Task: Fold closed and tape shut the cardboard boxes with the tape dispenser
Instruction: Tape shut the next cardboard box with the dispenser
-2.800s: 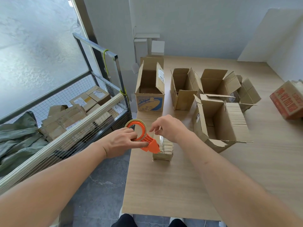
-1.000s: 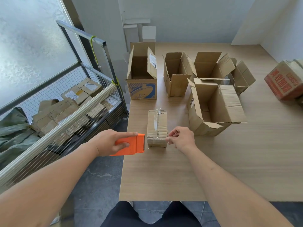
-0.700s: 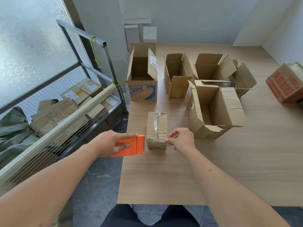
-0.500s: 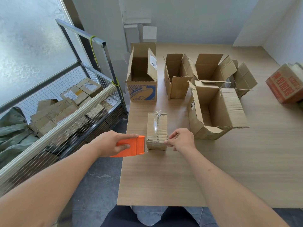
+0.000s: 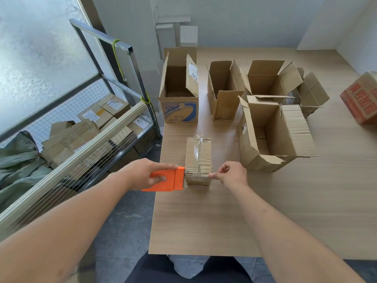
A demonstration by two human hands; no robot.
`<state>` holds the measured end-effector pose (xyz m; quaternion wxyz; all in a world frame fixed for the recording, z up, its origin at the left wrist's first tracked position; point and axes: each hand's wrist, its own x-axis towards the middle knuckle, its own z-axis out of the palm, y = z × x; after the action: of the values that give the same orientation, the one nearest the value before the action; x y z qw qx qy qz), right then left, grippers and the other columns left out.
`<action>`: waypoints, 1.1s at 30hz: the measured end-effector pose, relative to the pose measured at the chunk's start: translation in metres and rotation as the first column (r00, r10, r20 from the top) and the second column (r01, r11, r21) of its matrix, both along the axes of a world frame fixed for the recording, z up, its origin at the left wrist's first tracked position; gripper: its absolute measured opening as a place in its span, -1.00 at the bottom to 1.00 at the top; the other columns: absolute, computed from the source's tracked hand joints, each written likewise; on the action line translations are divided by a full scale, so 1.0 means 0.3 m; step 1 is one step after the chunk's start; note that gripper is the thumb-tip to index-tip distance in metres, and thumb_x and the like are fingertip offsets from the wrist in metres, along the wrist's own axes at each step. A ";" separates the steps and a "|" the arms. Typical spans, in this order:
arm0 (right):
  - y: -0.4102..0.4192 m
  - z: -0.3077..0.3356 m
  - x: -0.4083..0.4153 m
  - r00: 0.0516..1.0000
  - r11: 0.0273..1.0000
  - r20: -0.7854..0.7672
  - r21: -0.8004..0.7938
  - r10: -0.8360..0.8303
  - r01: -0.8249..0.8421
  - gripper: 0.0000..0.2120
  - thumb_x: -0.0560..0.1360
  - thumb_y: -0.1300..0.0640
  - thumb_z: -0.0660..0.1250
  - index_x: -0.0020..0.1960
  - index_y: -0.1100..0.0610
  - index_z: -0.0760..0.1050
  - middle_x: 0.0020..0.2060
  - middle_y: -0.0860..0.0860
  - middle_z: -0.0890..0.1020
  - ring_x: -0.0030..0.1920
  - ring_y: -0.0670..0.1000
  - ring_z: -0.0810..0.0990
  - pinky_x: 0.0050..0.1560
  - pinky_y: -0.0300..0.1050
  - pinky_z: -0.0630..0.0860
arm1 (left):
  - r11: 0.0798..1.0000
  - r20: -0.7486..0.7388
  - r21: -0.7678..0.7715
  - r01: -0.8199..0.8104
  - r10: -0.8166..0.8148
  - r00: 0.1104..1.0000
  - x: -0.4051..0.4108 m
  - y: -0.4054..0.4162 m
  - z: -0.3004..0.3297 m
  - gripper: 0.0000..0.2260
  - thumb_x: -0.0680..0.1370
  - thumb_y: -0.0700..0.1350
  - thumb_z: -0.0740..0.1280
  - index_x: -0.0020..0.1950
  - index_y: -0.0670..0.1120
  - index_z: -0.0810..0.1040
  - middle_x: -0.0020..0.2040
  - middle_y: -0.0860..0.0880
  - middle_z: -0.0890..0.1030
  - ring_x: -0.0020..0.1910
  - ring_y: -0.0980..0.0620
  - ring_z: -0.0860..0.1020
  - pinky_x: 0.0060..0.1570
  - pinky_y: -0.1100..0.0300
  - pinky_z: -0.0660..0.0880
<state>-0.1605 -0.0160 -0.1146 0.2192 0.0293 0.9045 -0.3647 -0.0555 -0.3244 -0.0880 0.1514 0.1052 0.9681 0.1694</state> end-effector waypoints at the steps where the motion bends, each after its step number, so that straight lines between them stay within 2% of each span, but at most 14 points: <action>1: -0.002 -0.004 0.003 0.998 0.999 -0.047 -0.014 0.029 -0.030 -0.62 0.17 -0.01 0.74 -0.29 0.09 0.58 -0.32 -0.03 0.64 -0.28 -0.05 0.56 -0.23 -0.12 0.52 | 1.000 0.005 0.002 -0.005 0.005 1.000 0.001 0.000 -0.001 -0.47 0.63 0.15 0.29 0.44 0.60 0.13 -0.29 0.24 0.49 -0.41 0.17 0.49 -0.34 0.29 0.36; 3: -0.006 -0.010 0.013 0.976 0.989 -0.183 -0.063 0.118 -0.131 -0.67 0.19 0.13 0.73 -0.30 0.05 0.55 -0.32 -0.07 0.54 -0.33 -0.15 0.45 -0.30 -0.28 0.39 | 1.000 0.023 0.011 -0.015 0.014 1.000 0.001 -0.002 -0.006 -0.47 0.63 0.14 0.30 0.44 0.60 0.13 -0.29 0.23 0.50 -0.41 0.16 0.49 -0.34 0.30 0.37; 4: -0.007 -0.013 0.018 0.954 0.977 -0.244 -0.075 0.176 -0.199 -0.70 0.22 0.19 0.70 -0.30 0.05 0.57 -0.32 -0.07 0.51 -0.33 -0.15 0.44 -0.28 -0.29 0.39 | 1.000 0.029 0.015 -0.017 0.017 0.999 0.000 -0.003 -0.009 -0.47 0.63 0.13 0.30 0.44 0.60 0.14 -0.28 0.21 0.51 -0.41 0.15 0.49 -0.33 0.29 0.38; 7: 0.003 -0.019 0.033 0.857 0.920 -0.363 0.003 0.366 -0.392 -0.90 0.38 0.18 0.61 -0.18 0.07 0.70 -0.21 -0.09 0.58 -0.19 -0.08 0.54 -0.14 -0.05 0.53 | 1.000 0.046 0.020 -0.019 0.018 0.999 -0.002 -0.002 -0.009 -0.47 0.64 0.14 0.30 0.43 0.61 0.12 -0.19 0.19 0.56 -0.38 0.16 0.51 -0.32 0.28 0.39; 10: 0.026 -0.012 0.053 0.738 0.856 -0.456 0.122 0.498 -0.502 -0.95 0.50 0.09 0.52 -0.05 0.03 0.73 -0.11 -0.09 0.62 -0.06 0.00 0.59 -0.11 -0.04 0.56 | 1.000 0.062 0.017 -0.021 0.020 0.998 -0.005 -0.006 -0.012 -0.47 0.64 0.15 0.29 0.43 0.62 0.12 -0.11 0.13 0.61 -0.34 0.15 0.55 -0.29 0.23 0.48; 13: 0.024 -0.009 0.069 0.649 0.807 -0.495 0.228 0.577 -0.544 -0.93 0.53 0.10 0.46 -0.07 0.08 0.71 -0.10 -0.06 0.60 -0.03 0.03 0.56 -0.15 0.03 0.58 | 1.000 0.062 0.017 -0.021 0.020 0.998 -0.004 -0.008 -0.020 -0.48 0.64 0.16 0.28 0.42 0.62 0.11 -0.11 0.09 0.63 -0.33 0.12 0.57 -0.26 0.17 0.55; 16: 0.011 -0.020 0.071 0.630 0.784 -0.474 0.282 0.615 -0.553 -0.92 0.52 0.14 0.45 -0.08 0.15 0.67 -0.07 -0.01 0.59 -0.01 0.07 0.54 -0.14 0.06 0.58 | 0.999 0.062 0.041 -0.033 0.031 0.998 0.006 -0.003 -0.023 -0.48 0.64 0.17 0.28 0.43 0.62 0.12 -0.13 0.14 0.61 -0.35 0.13 0.56 -0.31 0.22 0.51; 19: 0.003 -0.026 0.072 0.607 0.761 -0.460 0.359 0.648 -0.541 -0.95 0.49 0.16 0.46 -0.09 0.13 0.63 -0.08 -0.03 0.59 -0.02 0.06 0.51 -0.17 0.04 0.58 | 0.998 0.065 0.040 -0.038 0.036 0.997 0.010 -0.002 -0.022 -0.48 0.64 0.16 0.28 0.43 0.62 0.11 -0.15 0.13 0.60 -0.35 0.12 0.56 -0.31 0.21 0.51; 23: -0.002 -0.049 0.091 0.620 0.821 -0.539 0.362 0.570 -0.441 -0.87 0.39 0.27 0.53 -0.20 0.12 0.60 -0.18 -0.03 0.59 -0.13 0.07 0.51 -0.31 -0.01 0.55 | 0.998 0.069 0.046 -0.045 0.041 0.997 0.013 0.006 -0.017 -0.47 0.64 0.16 0.28 0.43 0.62 0.11 -0.11 0.13 0.60 -0.32 0.12 0.56 -0.27 0.20 0.51; 26: -0.004 -0.056 0.108 0.626 0.866 -0.599 0.320 0.499 -0.384 -0.83 0.32 0.30 0.57 -0.25 0.13 0.60 -0.22 -0.02 0.59 -0.17 0.10 0.51 -0.27 -0.02 0.55 | 0.998 0.073 0.043 -0.050 0.047 0.996 0.014 0.005 -0.017 -0.48 0.64 0.16 0.28 0.44 0.61 0.11 -0.05 0.09 0.63 -0.28 0.10 0.58 -0.20 0.12 0.58; 28: -0.003 -0.061 0.116 0.683 0.897 -0.583 0.274 0.441 -0.346 -0.84 0.34 0.27 0.57 -0.22 0.14 0.60 -0.22 0.00 0.59 -0.15 0.13 0.51 -0.23 0.02 0.54 | 0.998 0.066 0.046 -0.048 0.045 0.997 0.014 0.005 -0.020 -0.48 0.64 0.16 0.28 0.44 0.60 0.11 -0.03 0.09 0.63 -0.28 0.11 0.58 -0.20 0.14 0.56; 31: -0.004 -0.067 0.129 0.823 0.951 -0.478 0.128 0.307 -0.281 -0.88 0.43 0.19 0.54 -0.07 0.13 0.63 -0.17 0.03 0.67 -0.09 0.14 0.58 -0.13 0.04 0.54 | 0.998 0.073 0.047 -0.051 0.048 0.996 0.015 0.016 -0.022 -0.48 0.64 0.17 0.28 0.45 0.60 0.10 -0.02 0.10 0.62 -0.26 0.11 0.57 -0.20 0.13 0.56; 33: -0.006 -0.070 0.135 0.871 0.973 -0.434 0.066 0.229 -0.223 -0.86 0.45 0.17 0.53 -0.02 0.11 0.64 -0.16 0.05 0.71 -0.10 0.15 0.63 -0.09 0.01 0.56 | 0.998 0.080 0.041 -0.057 0.054 0.995 0.014 0.018 -0.022 -0.48 0.64 0.16 0.28 0.45 0.60 0.10 -0.02 0.10 0.60 -0.26 0.11 0.57 -0.19 0.10 0.57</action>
<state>-0.1199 -0.0178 -0.1356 0.0506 -0.1581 0.9301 -0.3276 -0.0514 -0.3190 -0.0946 0.1825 0.0748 0.9600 0.1987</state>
